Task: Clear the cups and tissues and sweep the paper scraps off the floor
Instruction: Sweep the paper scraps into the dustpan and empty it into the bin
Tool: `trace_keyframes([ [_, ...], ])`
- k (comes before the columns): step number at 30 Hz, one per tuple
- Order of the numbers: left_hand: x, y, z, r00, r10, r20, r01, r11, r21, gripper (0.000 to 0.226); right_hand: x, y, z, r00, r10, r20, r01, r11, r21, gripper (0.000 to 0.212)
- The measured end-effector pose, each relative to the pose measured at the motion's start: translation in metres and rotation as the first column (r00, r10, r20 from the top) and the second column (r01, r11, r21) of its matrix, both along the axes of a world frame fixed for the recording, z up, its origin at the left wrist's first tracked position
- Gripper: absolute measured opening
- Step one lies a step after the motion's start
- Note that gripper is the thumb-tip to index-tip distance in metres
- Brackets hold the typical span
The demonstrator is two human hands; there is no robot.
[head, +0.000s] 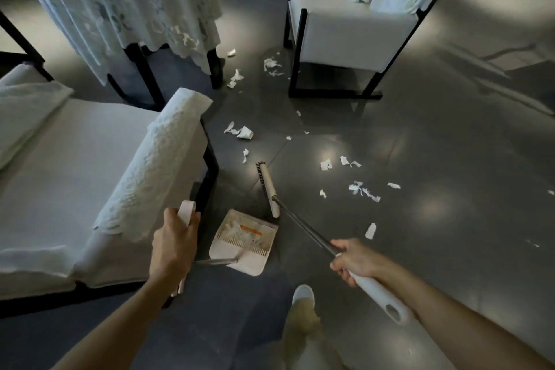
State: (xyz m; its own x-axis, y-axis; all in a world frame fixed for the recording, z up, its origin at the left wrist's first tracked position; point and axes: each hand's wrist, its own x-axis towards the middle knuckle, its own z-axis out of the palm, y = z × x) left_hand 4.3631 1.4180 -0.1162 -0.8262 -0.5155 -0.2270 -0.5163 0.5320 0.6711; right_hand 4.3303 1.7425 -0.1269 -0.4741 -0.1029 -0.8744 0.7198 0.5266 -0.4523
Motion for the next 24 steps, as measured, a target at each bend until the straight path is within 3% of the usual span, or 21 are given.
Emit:
trace_keyframes([
  [5, -0.085, 0.026, 0.001, 0.996, 0.094, -0.006, -0.094, 0.996, -0.007, 0.030, -0.122, 0.014, 0.000, 0.999, -0.033, -0.005, 0.033, 0.999, -0.042, 0.072],
  [12, -0.178, 0.027, 0.005, 0.982, 0.189, -0.005, -0.189, 0.982, 0.003, 0.032, -0.276, -0.009, 0.004, 0.986, 0.129, -0.108, -0.123, 0.991, 0.055, 0.075],
  [19, -0.272, 0.008, -0.003, 0.987, 0.160, -0.005, -0.160, 0.985, 0.067, 0.027, -0.371, -0.047, -0.006, 0.951, 0.220, -0.217, -0.198, 0.973, 0.120, 0.074],
  [24, -0.328, 0.000, -0.011, 0.973, 0.226, 0.042, -0.229, 0.968, 0.105, 0.026, -0.443, -0.074, -0.014, 0.946, 0.249, -0.208, -0.228, 0.966, 0.122, 0.069],
])
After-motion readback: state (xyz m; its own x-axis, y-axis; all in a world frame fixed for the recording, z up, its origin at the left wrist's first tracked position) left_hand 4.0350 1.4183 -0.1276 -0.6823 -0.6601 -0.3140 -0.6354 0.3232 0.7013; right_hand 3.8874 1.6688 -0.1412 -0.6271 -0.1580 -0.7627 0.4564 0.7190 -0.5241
